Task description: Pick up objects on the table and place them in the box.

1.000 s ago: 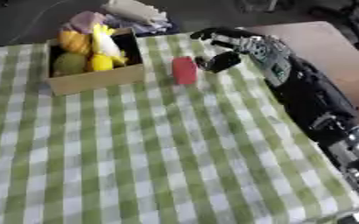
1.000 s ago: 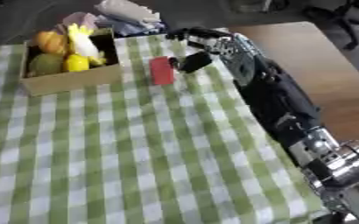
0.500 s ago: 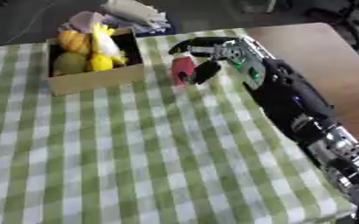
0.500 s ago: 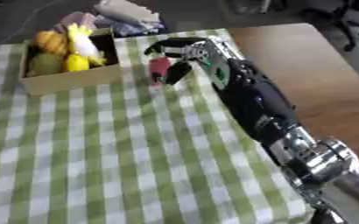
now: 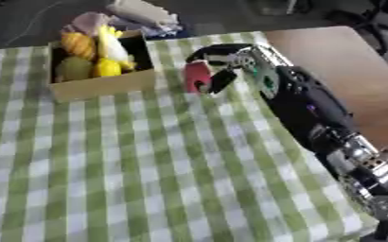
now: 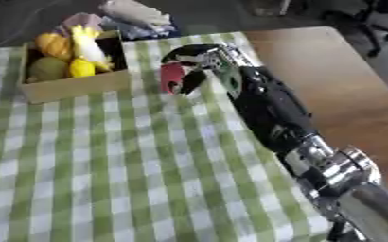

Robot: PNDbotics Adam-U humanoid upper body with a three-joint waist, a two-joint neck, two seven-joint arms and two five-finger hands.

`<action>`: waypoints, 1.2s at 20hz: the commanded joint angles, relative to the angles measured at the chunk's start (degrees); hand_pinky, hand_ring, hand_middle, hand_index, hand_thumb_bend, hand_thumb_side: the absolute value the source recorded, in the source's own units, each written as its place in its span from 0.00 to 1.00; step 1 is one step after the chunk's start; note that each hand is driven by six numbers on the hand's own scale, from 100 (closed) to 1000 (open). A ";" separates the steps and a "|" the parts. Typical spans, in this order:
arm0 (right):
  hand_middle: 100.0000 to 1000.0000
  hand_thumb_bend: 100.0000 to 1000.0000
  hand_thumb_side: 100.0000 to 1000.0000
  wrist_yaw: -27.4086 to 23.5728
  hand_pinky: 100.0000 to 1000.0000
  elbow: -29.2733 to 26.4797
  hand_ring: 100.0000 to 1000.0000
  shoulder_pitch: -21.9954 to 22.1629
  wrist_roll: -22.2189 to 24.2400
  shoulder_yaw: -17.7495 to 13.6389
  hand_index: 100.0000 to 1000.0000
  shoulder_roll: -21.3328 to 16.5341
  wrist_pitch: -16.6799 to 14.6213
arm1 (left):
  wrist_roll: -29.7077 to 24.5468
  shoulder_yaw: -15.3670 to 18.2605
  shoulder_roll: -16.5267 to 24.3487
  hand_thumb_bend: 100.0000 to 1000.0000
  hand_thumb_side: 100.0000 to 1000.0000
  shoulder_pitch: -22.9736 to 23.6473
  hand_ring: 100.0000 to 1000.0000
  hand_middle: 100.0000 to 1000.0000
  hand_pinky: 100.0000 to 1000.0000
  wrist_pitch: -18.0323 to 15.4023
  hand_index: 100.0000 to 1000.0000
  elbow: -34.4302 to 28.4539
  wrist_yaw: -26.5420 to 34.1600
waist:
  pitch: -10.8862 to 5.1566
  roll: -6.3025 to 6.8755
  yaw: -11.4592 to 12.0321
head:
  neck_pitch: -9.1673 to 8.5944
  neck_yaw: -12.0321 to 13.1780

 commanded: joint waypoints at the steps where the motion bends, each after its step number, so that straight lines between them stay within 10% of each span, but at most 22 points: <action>1: 0.79 0.00 0.19 1.17 0.92 0.55 0.94 -1.01 -2.14 -1.11 1.00 -0.80 -0.03 | -0.16 -0.04 0.34 0.00 0.77 -0.22 0.62 0.62 0.69 0.10 0.86 -1.06 -0.29 | -1.13 -0.69 0.07 | -0.65 -0.37; 6: 0.41 0.00 0.13 -1.92 0.79 -0.45 0.75 -1.05 -13.36 -1.99 0.81 -0.61 -1.62 | -0.13 -0.01 -0.01 0.00 0.78 -0.21 0.62 0.62 0.69 0.27 0.86 -1.06 -0.43 | -1.06 -0.62 0.17 | -0.64 -0.59; 11: 0.38 0.00 0.12 -5.66 0.77 -1.35 0.72 -1.68 -18.84 -1.28 0.74 -0.44 -3.34 | -0.15 -0.02 -0.12 0.00 0.77 -0.23 0.62 0.62 0.69 0.27 0.86 -1.06 -0.45 | -1.23 -0.64 0.38 | -0.48 -1.01; 24: 0.41 0.00 0.11 -9.42 0.77 -1.35 0.73 -7.10 -16.14 -1.01 0.79 2.91 -2.42 | -1.56 -1.08 -1.18 0.00 0.78 -0.86 0.62 0.62 0.68 0.45 0.86 -1.06 0.65 | -3.25 -1.27 6.28 | -0.18 -4.11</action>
